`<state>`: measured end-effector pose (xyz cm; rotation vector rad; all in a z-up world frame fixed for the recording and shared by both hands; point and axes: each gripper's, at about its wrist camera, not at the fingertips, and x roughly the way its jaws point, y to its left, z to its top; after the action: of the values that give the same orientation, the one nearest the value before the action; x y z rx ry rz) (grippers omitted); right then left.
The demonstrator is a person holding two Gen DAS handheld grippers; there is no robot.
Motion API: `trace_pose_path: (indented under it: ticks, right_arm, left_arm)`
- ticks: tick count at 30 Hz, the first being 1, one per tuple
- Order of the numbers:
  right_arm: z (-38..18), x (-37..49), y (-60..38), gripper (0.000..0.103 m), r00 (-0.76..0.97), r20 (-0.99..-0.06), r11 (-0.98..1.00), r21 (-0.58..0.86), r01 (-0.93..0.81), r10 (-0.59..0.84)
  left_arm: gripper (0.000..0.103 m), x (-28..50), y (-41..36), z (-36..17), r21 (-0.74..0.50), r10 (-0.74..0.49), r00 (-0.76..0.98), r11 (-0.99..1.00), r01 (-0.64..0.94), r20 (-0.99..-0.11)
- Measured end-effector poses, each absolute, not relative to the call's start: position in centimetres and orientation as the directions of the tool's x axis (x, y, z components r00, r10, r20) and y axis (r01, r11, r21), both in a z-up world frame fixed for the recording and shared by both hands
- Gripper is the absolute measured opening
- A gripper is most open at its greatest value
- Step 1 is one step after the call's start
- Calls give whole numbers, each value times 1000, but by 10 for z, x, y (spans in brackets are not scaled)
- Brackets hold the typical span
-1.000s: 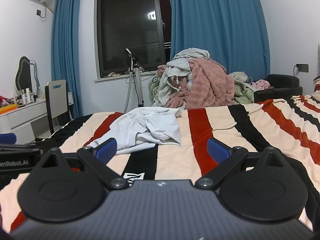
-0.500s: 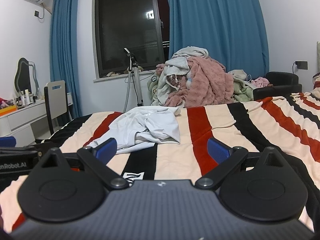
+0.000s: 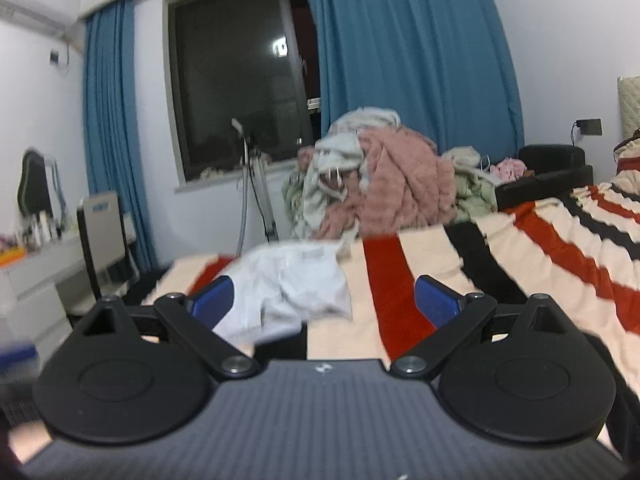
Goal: Fold clothes
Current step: 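Grasp the crumpled white shirt with the left gripper and lift it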
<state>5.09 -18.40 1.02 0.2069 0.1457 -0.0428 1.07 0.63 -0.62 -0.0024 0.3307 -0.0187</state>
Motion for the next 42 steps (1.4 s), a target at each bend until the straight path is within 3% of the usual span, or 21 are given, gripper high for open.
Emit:
trace_pose_path:
  ticks: [4, 8, 12, 16, 18, 21, 22, 23, 32, 42]
  right_arm:
    - [39, 63, -199, 99, 997, -64, 976, 211, 46, -33]
    - [27, 74, -218, 99, 999, -48, 972, 235, 31, -20]
    - [-11, 91, -229, 99, 991, -130, 976, 210, 61, -34]
    - [-38, 113, -229, 99, 981, -194, 981, 189, 48, -11]
    - [-46, 126, -228, 99, 978, -206, 980, 188, 58, -18]
    - [-60, 146, -225, 99, 975, -221, 983, 168, 75, -36]
    - [-65, 152, -223, 99, 973, -227, 984, 160, 79, -42]
    - [-71, 159, -221, 99, 971, -232, 985, 148, 84, -48]
    - [-74, 155, -206, 99, 978, -208, 993, 104, 50, -27]
    - [-59, 124, -183, 99, 984, -176, 998, 55, -28, 37]
  left_arm:
    - [103, 53, -5, -18, 0, -53, 913, 998, 59, -404]
    - [100, 109, -22, -36, 48, -79, 885, 992, 113, -460]
    - [96, 172, -42, -60, 108, -84, 873, 982, 154, -481]
    - [82, 240, -61, -93, 180, -74, 858, 965, 190, -508]
    - [72, 267, -63, -105, 174, -79, 854, 965, 194, -514]
    - [41, 299, -62, -116, 156, -86, 849, 969, 193, -522]
    - [21, 309, -61, -118, 149, -82, 844, 971, 188, -529]
    - [17, 315, -56, -117, 123, -88, 845, 976, 179, -528]
    - [12, 238, -12, -44, -6, -286, 882, 952, 306, -374]
    - [12, 110, 49, -5, -157, -369, 865, 929, 334, -340]
